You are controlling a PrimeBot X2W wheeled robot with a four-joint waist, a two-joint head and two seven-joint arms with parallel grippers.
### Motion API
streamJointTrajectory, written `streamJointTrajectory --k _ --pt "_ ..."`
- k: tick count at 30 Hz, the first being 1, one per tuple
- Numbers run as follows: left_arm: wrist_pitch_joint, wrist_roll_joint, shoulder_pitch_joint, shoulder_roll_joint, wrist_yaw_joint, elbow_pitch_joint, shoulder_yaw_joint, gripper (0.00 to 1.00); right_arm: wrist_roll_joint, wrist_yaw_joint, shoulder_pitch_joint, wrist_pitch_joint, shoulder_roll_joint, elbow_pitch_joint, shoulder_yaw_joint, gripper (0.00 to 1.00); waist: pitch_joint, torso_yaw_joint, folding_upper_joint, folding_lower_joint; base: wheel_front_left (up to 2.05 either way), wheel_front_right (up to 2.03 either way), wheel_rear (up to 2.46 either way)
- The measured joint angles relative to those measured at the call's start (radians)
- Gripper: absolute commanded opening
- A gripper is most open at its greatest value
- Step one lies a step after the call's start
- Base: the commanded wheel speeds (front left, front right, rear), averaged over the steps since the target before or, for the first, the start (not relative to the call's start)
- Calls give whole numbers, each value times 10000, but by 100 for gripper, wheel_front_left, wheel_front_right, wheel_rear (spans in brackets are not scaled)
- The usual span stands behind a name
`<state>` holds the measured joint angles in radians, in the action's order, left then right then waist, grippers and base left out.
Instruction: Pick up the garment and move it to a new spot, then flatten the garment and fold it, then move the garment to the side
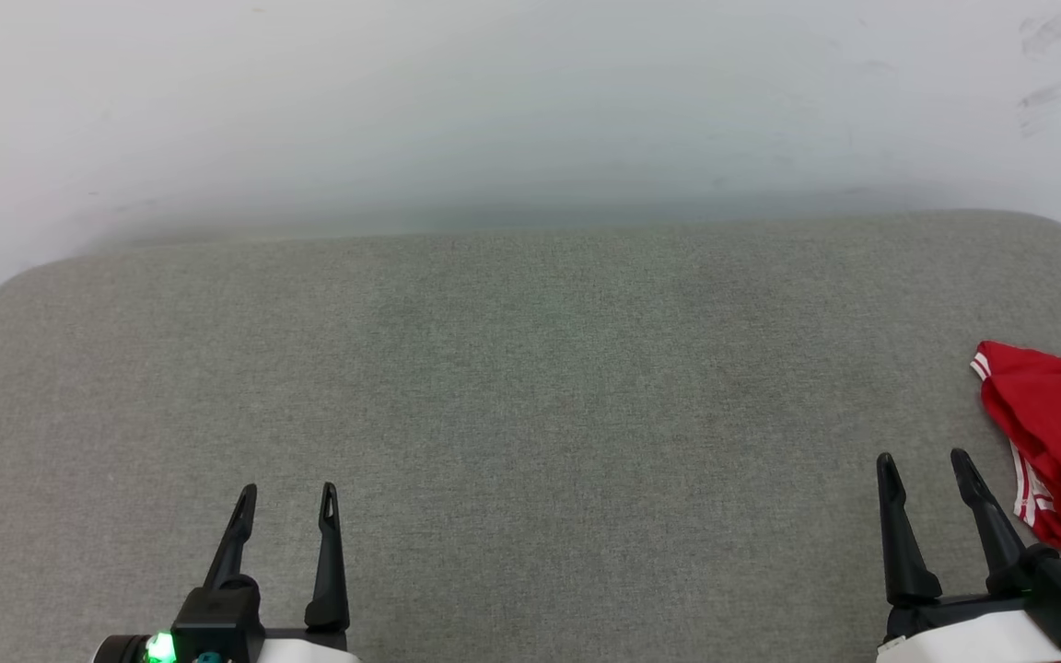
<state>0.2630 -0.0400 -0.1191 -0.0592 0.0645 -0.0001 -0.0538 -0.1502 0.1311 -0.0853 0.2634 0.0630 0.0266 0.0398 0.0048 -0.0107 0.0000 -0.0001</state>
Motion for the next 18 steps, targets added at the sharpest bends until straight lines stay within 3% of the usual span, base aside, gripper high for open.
streamJointTrajectory --k 3,4,10,18 --pt "0 -35 -6 23 -19 42 36 100 2 -2 0 0 -21 10 25 100 6 2 0 0 0 0 0" --pt "0 -92 -6 27 -31 31 61 0 2 -2 -1 0 -27 21 33 0 11 3 0 0 0 0 0" --pt "-63 -144 -146 59 -31 554 -17 0 -36 0 -47 -31 -35 535 -8 0 12 4 0 0 0 0 0" --pt "-397 -1871 -95 40 -207 748 31 0 -1636 0 -19 -366 -29 736 -12 0 11 10 0 1 0 0 0"
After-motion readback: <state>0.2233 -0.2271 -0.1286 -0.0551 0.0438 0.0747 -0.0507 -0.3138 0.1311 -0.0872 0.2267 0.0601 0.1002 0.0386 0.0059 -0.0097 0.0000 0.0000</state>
